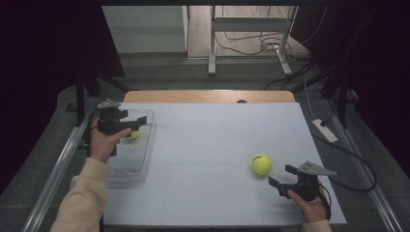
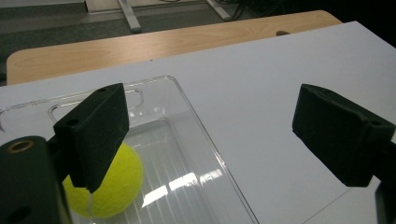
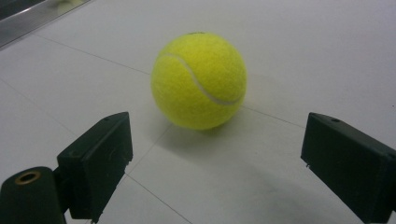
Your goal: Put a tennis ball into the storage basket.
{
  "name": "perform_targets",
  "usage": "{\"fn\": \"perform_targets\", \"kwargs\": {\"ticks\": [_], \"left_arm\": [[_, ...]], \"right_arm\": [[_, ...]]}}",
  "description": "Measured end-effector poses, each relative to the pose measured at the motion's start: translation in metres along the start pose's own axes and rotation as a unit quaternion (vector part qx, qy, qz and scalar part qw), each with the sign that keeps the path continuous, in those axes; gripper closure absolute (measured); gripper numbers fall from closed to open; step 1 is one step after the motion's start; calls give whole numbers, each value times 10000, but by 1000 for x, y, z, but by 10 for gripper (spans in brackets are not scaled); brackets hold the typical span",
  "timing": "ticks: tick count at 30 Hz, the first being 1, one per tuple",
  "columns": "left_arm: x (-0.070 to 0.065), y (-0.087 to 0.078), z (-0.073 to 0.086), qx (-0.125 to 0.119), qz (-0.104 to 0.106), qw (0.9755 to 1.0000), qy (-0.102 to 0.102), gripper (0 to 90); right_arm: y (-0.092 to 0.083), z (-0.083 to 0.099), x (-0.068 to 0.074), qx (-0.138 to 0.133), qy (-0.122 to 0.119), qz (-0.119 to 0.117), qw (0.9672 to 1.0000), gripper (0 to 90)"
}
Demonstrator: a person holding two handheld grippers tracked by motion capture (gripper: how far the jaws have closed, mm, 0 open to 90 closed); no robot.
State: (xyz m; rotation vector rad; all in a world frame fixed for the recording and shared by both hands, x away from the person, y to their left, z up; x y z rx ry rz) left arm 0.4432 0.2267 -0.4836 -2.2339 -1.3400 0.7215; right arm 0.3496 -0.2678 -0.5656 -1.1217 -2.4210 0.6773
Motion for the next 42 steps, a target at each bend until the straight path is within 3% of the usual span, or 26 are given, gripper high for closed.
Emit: {"fn": "perform_targets", "kwargs": {"ticks": [21,42], "left_arm": [[-20,-6,4,-32,336,9994,50,121],[-59,3,7,80,700,9966,423,121]], "right_arm": [[2,1,2,18,-36,-25,10000,87],[1,1,2,27,-62,-19,10000,88]]}}
Point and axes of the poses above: each handheld gripper's, and its own axes: y roughly forward along the jaws, z roughly out of its underside, x roughly to its left, the point moved 10 cm from there along y, roughly forward along the jaws, and after that the axes turned 4 degrees about x, right-handed, at the moved point
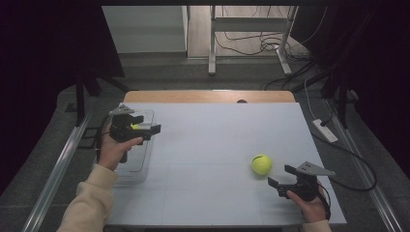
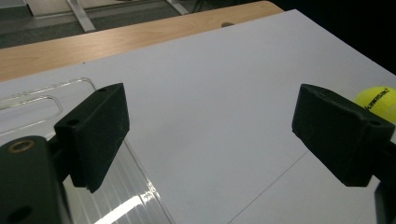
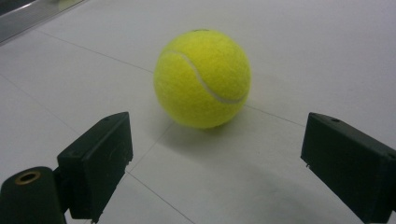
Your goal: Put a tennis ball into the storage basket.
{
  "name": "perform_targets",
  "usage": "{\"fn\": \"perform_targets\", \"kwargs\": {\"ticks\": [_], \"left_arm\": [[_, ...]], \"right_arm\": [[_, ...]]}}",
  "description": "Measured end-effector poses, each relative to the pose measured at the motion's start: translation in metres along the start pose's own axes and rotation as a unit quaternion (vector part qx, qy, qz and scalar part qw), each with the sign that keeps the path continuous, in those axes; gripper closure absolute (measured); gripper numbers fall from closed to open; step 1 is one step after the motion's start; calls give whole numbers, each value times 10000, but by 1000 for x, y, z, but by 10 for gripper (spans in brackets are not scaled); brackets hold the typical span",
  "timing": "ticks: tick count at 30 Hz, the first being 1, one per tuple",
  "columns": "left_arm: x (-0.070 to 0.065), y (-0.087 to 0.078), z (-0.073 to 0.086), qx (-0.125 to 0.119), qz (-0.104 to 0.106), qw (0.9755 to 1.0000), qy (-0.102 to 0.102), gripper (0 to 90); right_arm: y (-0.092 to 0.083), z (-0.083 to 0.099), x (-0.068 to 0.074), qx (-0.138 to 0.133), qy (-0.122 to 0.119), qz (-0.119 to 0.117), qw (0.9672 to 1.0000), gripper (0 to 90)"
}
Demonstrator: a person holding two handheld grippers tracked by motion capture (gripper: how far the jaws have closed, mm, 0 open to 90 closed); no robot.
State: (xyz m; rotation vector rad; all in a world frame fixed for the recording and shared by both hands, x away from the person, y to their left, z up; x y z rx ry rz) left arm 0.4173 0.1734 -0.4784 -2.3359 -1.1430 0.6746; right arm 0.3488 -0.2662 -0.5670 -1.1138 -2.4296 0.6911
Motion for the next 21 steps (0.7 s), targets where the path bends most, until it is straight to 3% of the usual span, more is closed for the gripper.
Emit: {"fn": "perform_targets", "kwargs": {"ticks": [12,21], "left_arm": [[-8,5,1,37,89,9999,47,121],[-23,10,2,72,304,9994,134,121]], "right_arm": [[-1,1,0,18,-8,14,10000,88],[0,1,0,18,-13,9,10000,88]]}}
Point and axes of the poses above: each handheld gripper's, and its own axes: y roughly forward along the jaws, z roughly out of its underside, x roughly to its left, the point moved 10 cm from there along y, roughly forward along the jaws, and after that the axes turned 4 degrees about x, right-handed, at the moved point
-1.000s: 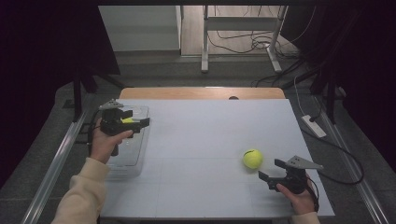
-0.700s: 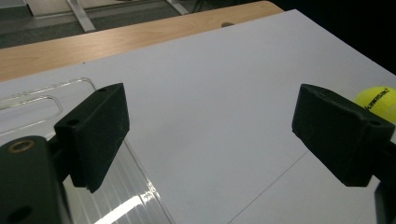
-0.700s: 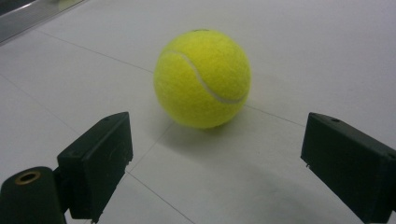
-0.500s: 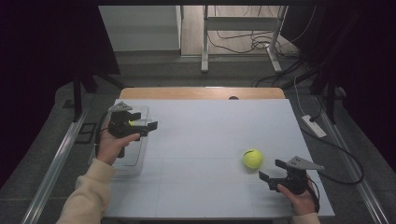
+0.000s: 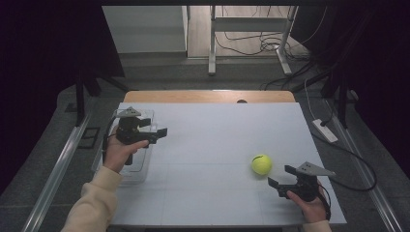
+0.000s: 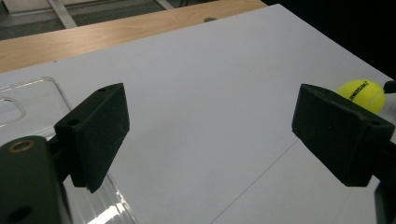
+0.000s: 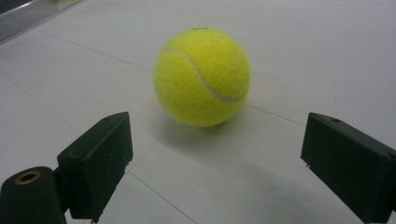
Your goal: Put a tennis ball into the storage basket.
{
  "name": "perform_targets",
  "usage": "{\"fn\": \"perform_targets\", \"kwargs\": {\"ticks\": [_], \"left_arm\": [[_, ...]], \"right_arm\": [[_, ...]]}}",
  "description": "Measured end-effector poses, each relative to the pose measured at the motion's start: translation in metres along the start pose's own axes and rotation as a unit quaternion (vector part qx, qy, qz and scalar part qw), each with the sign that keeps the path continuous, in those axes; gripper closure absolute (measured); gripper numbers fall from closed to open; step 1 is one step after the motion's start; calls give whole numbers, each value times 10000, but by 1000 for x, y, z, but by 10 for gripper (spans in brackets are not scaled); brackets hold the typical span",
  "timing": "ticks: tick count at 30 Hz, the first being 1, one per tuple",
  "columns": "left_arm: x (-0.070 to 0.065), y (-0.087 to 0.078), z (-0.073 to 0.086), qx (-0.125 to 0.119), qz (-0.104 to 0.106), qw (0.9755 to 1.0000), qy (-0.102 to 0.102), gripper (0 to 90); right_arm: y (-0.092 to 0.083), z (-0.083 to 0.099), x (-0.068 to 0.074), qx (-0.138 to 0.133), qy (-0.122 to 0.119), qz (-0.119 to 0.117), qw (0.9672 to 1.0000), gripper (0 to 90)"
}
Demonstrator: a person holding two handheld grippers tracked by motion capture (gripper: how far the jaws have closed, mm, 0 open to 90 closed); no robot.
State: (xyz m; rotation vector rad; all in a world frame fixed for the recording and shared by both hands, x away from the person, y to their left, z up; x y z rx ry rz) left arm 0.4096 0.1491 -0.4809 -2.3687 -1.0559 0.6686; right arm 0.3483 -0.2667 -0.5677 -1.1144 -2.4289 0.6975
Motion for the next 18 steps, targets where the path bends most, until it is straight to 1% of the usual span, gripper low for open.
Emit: {"fn": "perform_targets", "kwargs": {"ticks": [5,6,12,18], "left_arm": [[-11,5,-2,14,83,9999,103,121],[-11,5,-2,14,83,9999,103,121],[-23,12,-5,38,163,9996,214,121],[-35,19,-10,54,246,9992,318,121]], "right_arm": [[0,0,0,2,1,9,10000,88],[0,0,0,2,1,9,10000,88],[-1,0,-1,3,-1,11,10000,88],[-1,1,-1,21,-3,21,10000,88]]}}
Point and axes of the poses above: each handheld gripper's, and its own axes: y roughly forward along the jaws, z roughly out of its underside, x roughly to its left, the point moved 10 cm from there along y, roughly forward along the jaws, and after that the axes turned 4 degrees about x, right-handed, at the moved point
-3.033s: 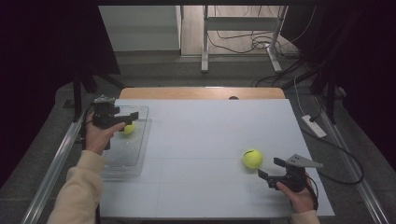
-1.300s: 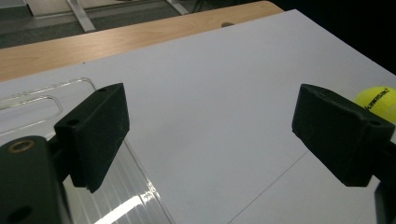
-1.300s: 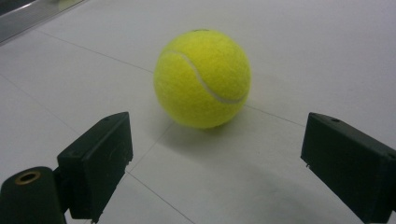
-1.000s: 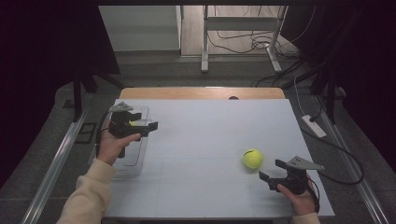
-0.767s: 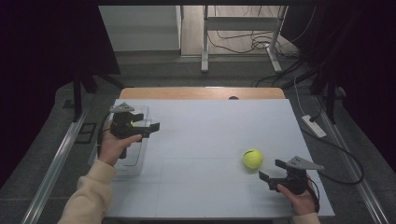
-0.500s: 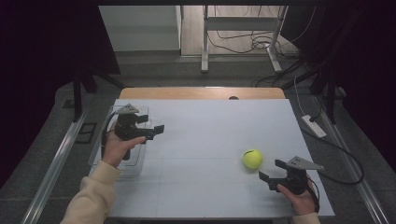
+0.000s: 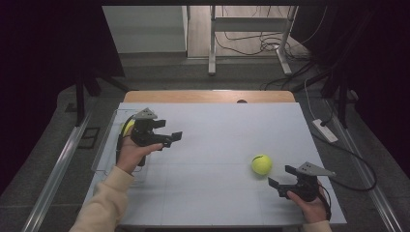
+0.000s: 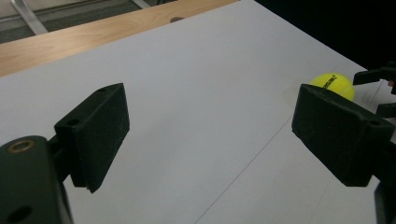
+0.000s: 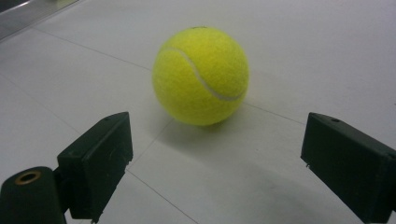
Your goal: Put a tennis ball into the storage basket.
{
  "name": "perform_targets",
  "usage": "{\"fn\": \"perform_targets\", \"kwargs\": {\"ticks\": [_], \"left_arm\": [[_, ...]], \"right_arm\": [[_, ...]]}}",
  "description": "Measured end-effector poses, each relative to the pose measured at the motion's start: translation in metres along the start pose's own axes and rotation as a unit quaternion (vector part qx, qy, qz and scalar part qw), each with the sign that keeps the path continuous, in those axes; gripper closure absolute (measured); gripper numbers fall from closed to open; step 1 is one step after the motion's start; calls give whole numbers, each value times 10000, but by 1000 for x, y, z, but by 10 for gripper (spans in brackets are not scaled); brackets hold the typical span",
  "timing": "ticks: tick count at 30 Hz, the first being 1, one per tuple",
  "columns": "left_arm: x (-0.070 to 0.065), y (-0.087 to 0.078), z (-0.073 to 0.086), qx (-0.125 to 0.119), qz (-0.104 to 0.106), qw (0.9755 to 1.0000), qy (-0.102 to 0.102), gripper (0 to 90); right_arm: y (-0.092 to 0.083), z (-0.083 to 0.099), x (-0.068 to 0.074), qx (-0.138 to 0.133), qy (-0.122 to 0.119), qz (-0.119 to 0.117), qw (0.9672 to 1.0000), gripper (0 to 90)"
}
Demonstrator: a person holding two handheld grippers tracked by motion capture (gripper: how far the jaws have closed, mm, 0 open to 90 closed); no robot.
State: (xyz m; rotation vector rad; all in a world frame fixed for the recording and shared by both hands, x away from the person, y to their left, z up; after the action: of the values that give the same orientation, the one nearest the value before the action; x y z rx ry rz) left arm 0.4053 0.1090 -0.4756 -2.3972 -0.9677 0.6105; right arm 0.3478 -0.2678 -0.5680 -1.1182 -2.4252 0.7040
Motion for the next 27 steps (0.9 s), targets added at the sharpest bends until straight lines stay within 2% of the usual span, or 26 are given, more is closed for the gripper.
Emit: {"fn": "perform_targets", "kwargs": {"ticks": [17,27], "left_arm": [[-19,21,-6,136,163,9997,133,120],[-33,39,-9,249,304,9990,226,118]], "right_arm": [[0,0,0,-13,0,-5,10000,87],[-2,1,0,-29,-4,5,10000,86]]}}
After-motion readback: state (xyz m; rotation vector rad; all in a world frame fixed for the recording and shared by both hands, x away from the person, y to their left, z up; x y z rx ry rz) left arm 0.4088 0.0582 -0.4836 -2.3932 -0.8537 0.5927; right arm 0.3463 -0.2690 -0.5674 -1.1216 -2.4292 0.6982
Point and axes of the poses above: each handheld gripper's, and its own axes: y roughly forward along the jaws, z roughly out of its underside, x roughly to its left, the point moved 10 cm from there along y, roughly forward along the jaws, and after that the axes turned 4 degrees about x, right-handed, at the moved point
